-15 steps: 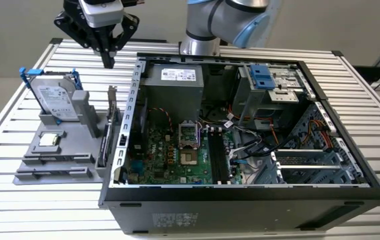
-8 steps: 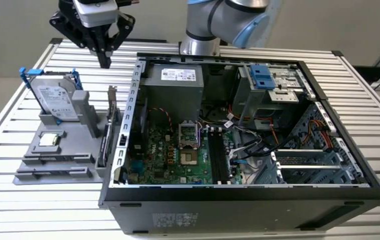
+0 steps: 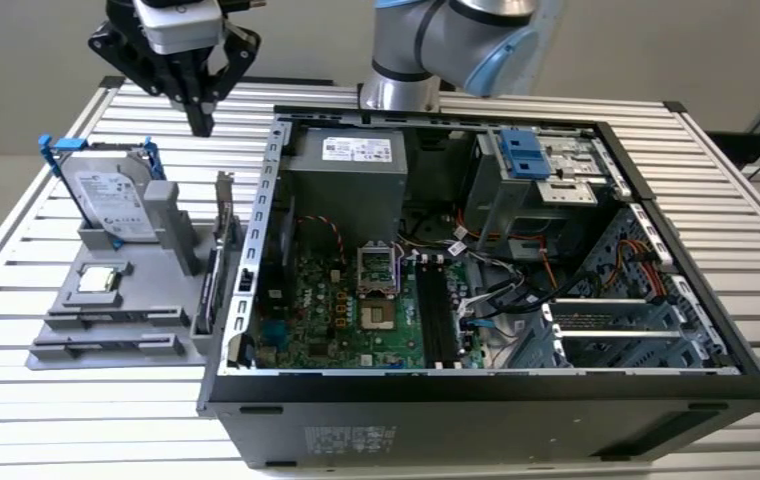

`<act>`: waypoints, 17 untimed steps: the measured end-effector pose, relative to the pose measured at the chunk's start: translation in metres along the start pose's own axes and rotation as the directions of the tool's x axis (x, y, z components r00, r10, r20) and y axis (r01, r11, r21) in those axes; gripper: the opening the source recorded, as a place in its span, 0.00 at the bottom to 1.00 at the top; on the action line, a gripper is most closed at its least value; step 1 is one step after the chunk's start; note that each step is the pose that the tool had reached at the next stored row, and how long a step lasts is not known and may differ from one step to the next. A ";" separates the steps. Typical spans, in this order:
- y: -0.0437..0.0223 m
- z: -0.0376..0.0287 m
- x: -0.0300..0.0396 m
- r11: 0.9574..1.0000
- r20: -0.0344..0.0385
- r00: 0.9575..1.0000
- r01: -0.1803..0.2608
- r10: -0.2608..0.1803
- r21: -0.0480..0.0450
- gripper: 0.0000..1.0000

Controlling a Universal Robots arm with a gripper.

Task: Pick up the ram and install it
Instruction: 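Reach for the ram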

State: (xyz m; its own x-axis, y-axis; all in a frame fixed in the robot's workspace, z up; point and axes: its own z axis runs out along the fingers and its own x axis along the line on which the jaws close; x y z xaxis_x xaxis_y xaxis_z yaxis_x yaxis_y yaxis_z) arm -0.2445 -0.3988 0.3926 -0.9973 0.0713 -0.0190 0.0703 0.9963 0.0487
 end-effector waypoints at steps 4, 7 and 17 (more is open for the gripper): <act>-0.0003 0.0000 0.0037 1.000 0.000 1.000 0.000 0.000 0.000 0.00; -0.0005 -0.0001 0.0066 1.000 0.000 1.000 0.000 0.000 0.000 0.00; -0.0011 -0.0003 0.0160 1.000 0.000 1.000 0.000 0.000 0.000 0.00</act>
State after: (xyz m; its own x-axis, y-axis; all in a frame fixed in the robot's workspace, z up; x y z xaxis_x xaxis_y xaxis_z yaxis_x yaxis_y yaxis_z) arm -0.2606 -0.3988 0.3926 -0.9973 0.0712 -0.0190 0.0702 0.9963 0.0487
